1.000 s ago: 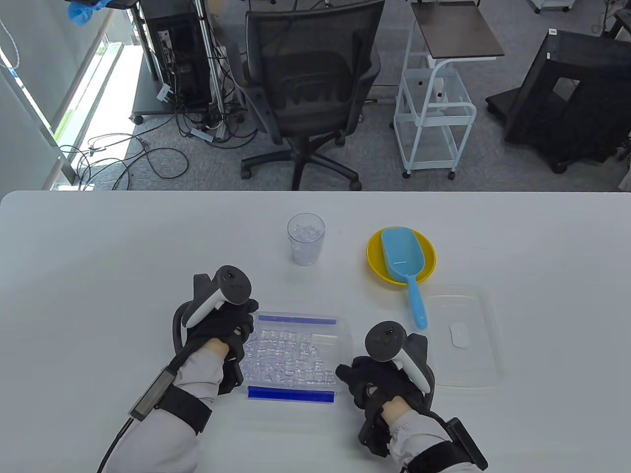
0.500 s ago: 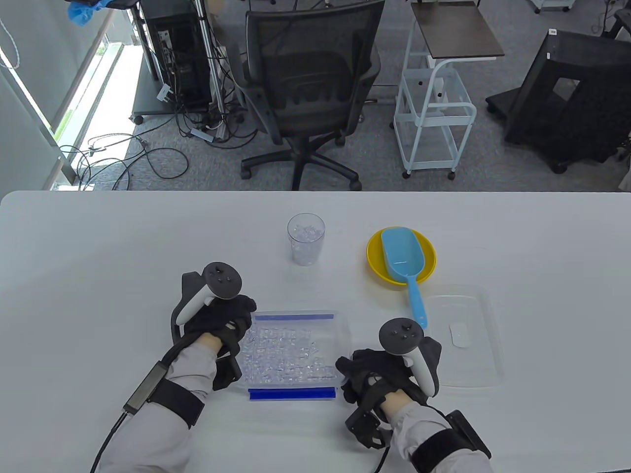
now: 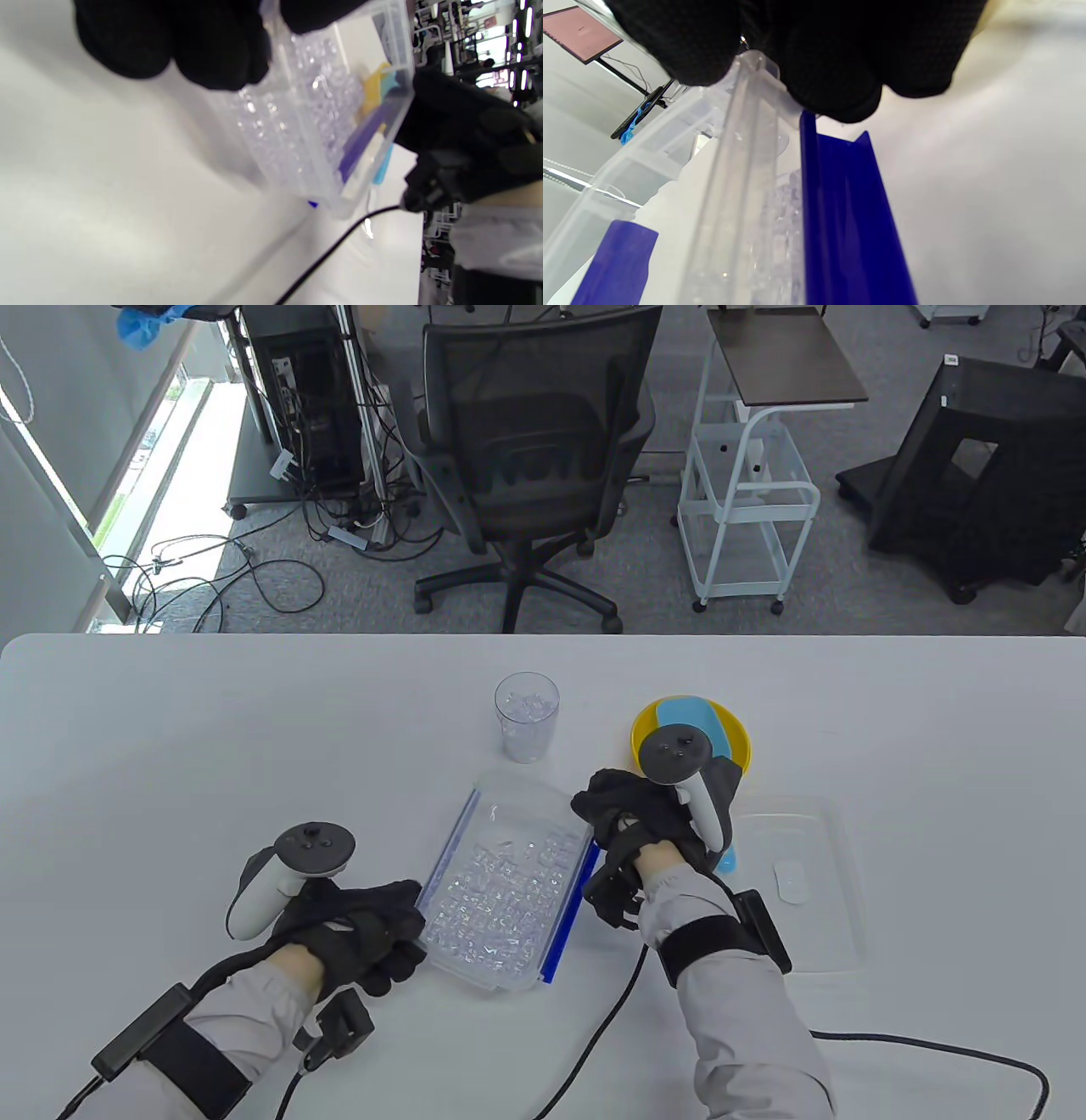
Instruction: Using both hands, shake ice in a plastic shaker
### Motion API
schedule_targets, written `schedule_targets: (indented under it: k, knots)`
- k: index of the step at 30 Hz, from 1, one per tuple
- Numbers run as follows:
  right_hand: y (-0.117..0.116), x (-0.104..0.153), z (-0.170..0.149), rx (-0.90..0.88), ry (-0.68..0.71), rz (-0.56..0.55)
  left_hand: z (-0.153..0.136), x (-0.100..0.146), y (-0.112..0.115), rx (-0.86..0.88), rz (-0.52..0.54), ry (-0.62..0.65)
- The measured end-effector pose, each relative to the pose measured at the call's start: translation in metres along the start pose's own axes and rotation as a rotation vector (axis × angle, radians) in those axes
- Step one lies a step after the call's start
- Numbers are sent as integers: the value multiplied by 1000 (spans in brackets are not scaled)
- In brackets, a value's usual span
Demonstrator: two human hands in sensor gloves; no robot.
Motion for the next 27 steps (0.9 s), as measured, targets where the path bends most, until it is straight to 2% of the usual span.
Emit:
schedule_targets:
  k: [4, 9, 12, 16, 22, 27]
  knots:
    - [-18, -13, 1, -27, 35, 112, -11, -9, 15, 57, -44, -2]
    - [-38, -20, -4, -42, 53, 219, -24, -21, 30, 76, -42, -37]
    - [-39, -20, -9, -88, 98, 225, -26, -21, 31, 16, -53, -35]
    - [-31, -8, -14, -109, 77, 244, -20, -13, 26, -84, -70, -30]
    - [-3, 25, -22, -121, 112, 181, -5, 10, 21, -241, 104, 12]
    - [24, 53, -36, -147, 130, 90, 11, 31, 15, -304, 325, 116]
Point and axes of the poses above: the tracker on the back of each hand, its own z axis roughly to the thumb side, its own x axis roughly from the fingertips to the wrist, y = z × x, the point moved 1 cm from there along -x, roughly from the wrist to the fingertips, and after that the axes turned 10 degrees about -y, right-handed, at the moved point
